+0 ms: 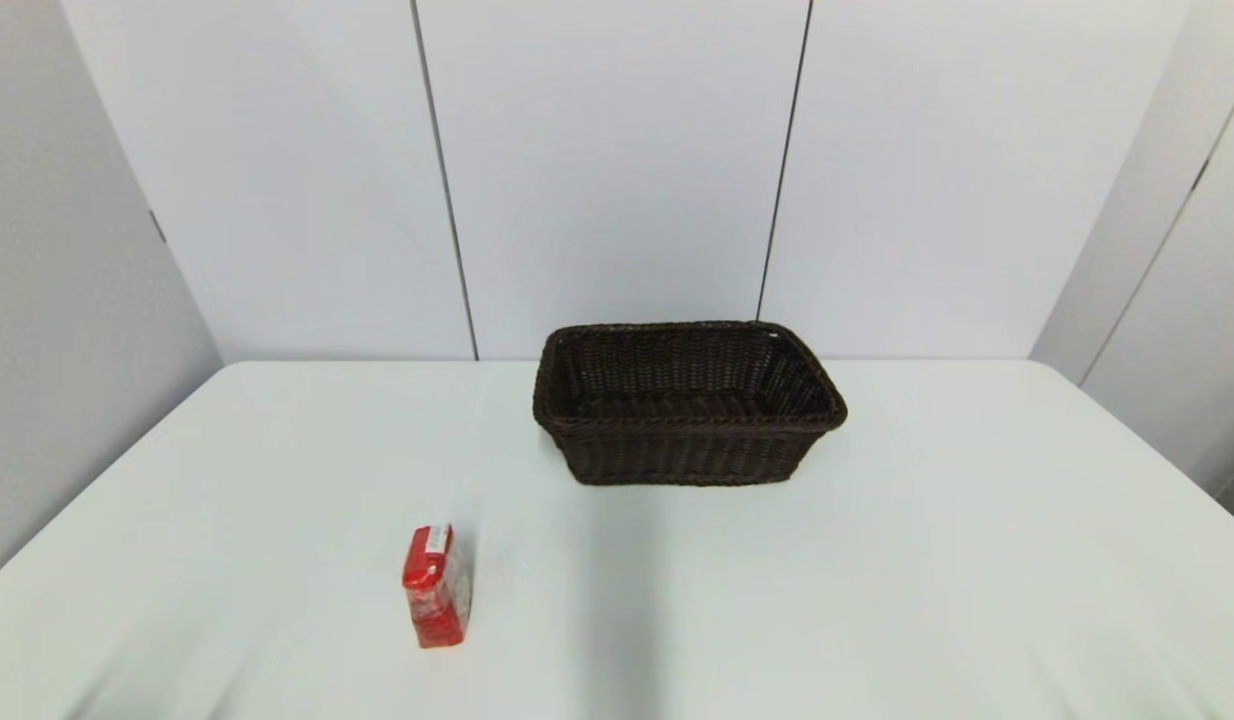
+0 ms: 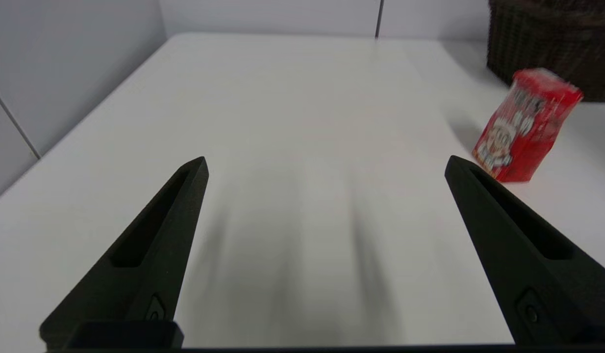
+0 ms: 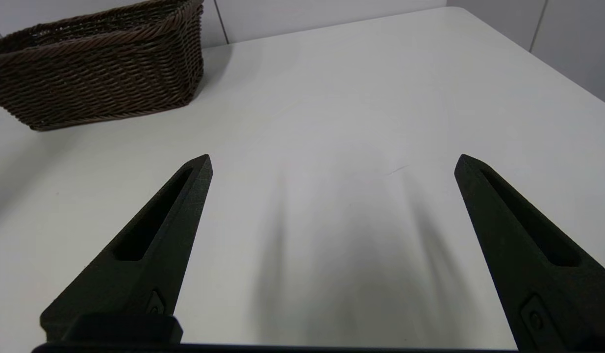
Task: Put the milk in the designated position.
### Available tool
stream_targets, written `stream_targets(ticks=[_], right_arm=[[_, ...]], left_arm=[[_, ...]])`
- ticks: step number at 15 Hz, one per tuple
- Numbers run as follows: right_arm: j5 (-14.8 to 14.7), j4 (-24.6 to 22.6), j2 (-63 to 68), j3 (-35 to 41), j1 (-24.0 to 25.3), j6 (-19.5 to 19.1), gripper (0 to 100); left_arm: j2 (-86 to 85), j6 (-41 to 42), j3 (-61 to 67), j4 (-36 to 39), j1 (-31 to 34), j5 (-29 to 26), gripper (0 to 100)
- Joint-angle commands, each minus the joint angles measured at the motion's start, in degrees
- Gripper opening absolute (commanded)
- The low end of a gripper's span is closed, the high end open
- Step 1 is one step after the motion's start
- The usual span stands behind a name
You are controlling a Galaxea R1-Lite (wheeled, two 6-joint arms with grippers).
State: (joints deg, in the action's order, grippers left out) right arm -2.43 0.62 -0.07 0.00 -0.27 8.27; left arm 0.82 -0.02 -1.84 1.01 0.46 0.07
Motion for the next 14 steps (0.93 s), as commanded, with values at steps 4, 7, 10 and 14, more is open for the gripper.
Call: stream_targets(ticks=[4, 7, 10, 14], right_arm=[[0.0, 0.0, 0.1, 0.0, 0.0, 0.1, 100], [0.0, 0.0, 0.1, 0.0, 0.0, 0.1, 100], [0.0, 0.0, 0.1, 0.0, 0.0, 0.1, 100], [0.0, 0.0, 0.1, 0.0, 0.0, 0.1, 100]], left_arm=[[19.2, 10.0, -8.6, 2.1, -0.4, -25.0, 100], [25.6, 12.2, -7.9, 2.5, -0.3, -32.2, 100], [30.7, 15.3, -7.7, 2.5, -0.2, -32.4, 100], [37.9, 20.1, -7.7, 2.2, -0.2, -33.1, 100]])
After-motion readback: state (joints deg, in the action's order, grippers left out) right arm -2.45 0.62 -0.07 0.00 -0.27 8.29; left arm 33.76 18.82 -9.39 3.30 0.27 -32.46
